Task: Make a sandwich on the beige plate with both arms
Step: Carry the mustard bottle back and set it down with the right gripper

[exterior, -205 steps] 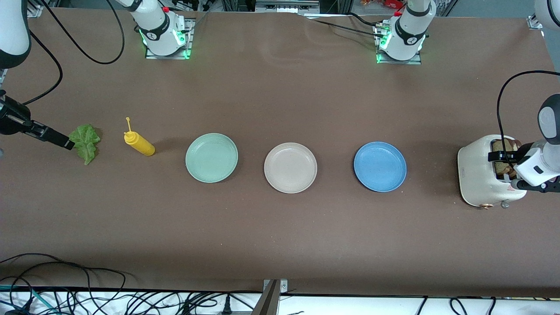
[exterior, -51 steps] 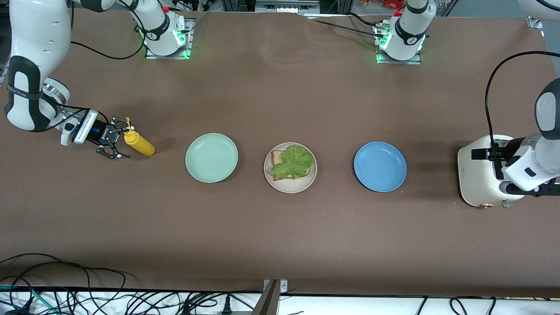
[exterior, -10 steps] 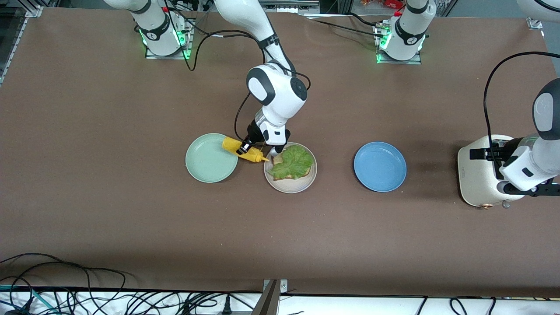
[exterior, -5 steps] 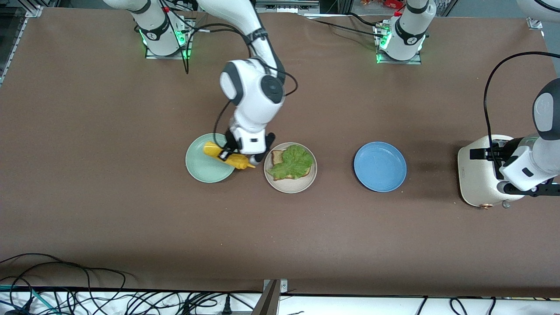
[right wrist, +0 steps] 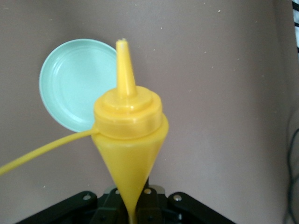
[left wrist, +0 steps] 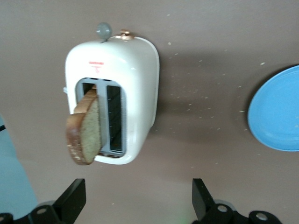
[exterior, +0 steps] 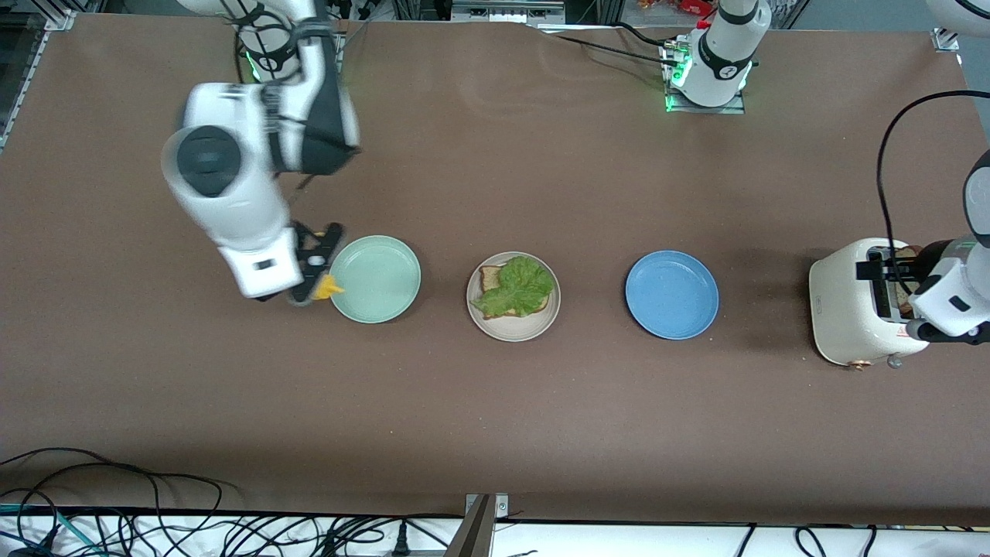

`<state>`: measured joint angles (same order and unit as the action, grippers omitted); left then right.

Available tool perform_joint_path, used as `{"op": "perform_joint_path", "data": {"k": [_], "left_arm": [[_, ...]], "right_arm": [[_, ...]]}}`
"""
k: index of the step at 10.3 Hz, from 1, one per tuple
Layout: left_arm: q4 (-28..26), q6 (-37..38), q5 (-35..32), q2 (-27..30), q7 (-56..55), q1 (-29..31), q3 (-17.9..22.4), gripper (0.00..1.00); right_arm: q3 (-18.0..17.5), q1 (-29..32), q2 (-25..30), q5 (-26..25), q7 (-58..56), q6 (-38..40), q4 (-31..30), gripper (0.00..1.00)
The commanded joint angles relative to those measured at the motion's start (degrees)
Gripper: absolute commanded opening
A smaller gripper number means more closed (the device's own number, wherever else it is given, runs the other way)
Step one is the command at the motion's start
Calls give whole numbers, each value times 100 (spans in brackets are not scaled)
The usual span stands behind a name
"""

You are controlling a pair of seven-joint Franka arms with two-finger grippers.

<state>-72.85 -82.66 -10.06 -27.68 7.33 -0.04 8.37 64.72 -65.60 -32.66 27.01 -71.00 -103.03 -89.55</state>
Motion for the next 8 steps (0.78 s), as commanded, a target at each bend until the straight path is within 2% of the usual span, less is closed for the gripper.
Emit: {"op": "perform_joint_path", "data": {"k": [1, 2, 3, 4, 5, 6, 8], "left_arm": [[-290, -529, -111, 158, 819, 467, -64, 100], [-465, -950, -101, 149, 1041, 661, -73, 100], [-823, -1554, -75, 149, 1217, 846, -81, 100], [-1271, -2204, 203, 149, 1384, 1074, -81, 100], [-1484, -2411, 493, 158, 1507, 1276, -81, 100], [-1486, -2413, 514, 184, 1526, 1296, -81, 100], [-1669, -2465, 540, 184, 1535, 1366, -90, 100]], "right_arm": [[-74, 659, 741, 724, -1121, 99, -613, 0], [-74, 1001, 857, 1188, -1883, 73, -956, 0], [5, 1249, 875, 1932, -2587, 90, -1377, 0], [232, 1268, 884, 2522, -3107, 90, -1859, 0], [417, 1269, 902, 3129, -3608, 108, -2351, 0], [593, 1295, 911, 3657, -4257, 125, -2835, 0], [656, 1609, 867, 4354, -5506, 187, -3558, 0]]}}
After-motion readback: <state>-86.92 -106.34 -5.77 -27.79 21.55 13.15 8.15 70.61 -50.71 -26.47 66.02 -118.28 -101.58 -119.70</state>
